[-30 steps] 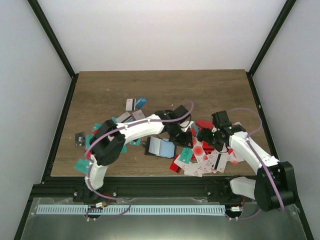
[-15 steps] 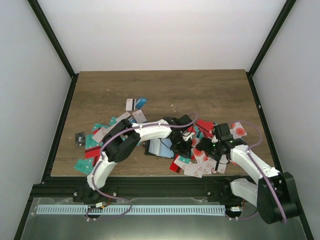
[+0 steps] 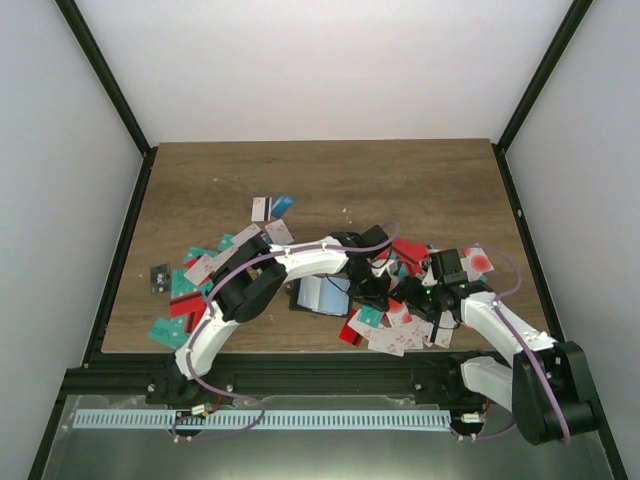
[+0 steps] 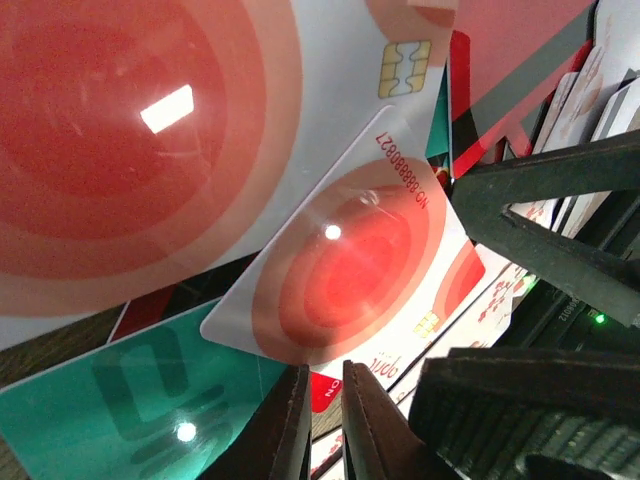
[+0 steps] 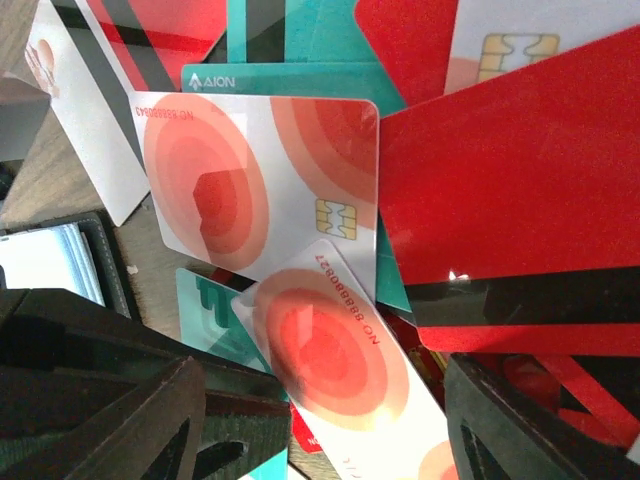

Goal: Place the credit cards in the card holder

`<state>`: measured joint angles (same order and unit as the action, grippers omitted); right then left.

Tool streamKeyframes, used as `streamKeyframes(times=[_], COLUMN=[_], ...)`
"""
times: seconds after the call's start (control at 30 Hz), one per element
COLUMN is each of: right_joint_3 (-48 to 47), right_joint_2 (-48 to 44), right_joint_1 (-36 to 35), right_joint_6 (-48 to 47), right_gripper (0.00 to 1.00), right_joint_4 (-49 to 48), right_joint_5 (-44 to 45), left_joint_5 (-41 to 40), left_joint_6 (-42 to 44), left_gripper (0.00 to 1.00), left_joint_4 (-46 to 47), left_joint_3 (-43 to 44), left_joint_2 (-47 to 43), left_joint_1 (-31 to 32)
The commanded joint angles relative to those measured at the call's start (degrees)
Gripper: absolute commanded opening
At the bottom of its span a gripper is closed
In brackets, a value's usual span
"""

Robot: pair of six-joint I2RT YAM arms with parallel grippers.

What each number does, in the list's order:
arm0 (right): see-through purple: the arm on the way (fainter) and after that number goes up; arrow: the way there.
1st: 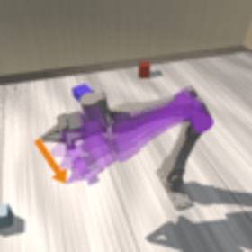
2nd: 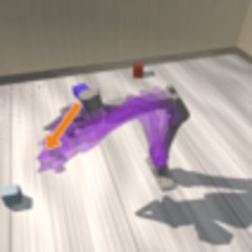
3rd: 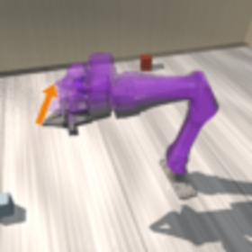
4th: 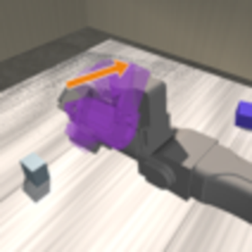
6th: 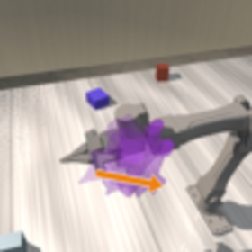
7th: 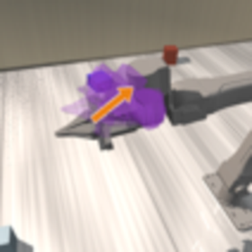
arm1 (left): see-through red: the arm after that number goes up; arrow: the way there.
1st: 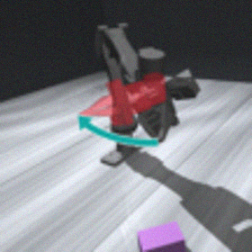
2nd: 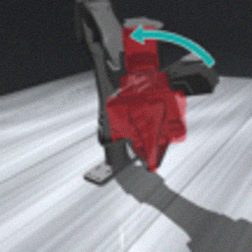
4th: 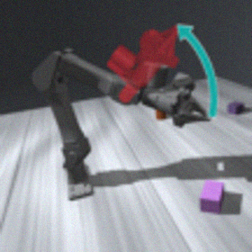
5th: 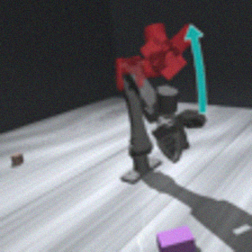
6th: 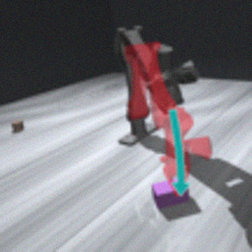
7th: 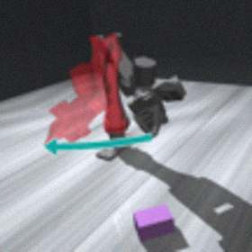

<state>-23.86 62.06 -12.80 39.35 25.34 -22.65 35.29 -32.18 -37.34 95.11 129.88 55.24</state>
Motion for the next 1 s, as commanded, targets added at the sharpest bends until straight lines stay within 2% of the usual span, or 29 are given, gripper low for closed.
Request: streamKeyframes(times=[0.0,0.23,0.47,0.7,0.97], right_joint_3=[1.4,1.3,2.5,4.8,6.5], right_joint_2=[0.8,2.6,3.6,1.0,-4.4], right_joint_1=[-0.1,-0.1,-0.1,-0.1,-0.1], right_joint_6=[-0.2,-0.6,0.0,5.6,13.1], right_gripper=[0.66,0.56,0.53,0.54,0.56], right_joint_4=[2.5,1.0,-2.8,-7.8,-10.5], right_joint_5=[-6.3,-13.1,-16.2,-12.8,-7.8], left_joint_5=[-4.2,-2.7,-1.0,-1.3,-1.7], left_joint_6=[-0.3,0.2,1.1,-0.8,-6.5], left_gripper=[0.12,0.12,0.12,0.12,0.12], left_joint_4=[2.6,4.6,5.1,7.1,11.9], left_joint_3=[0.5,1.8,1.0,-4.4,-16.2], left_joint_2=[4.5,5.8,5.8,1.6,-5.0], left_joint_1=[-0.8,-2.9,-3.6,-3.6,-3.6])
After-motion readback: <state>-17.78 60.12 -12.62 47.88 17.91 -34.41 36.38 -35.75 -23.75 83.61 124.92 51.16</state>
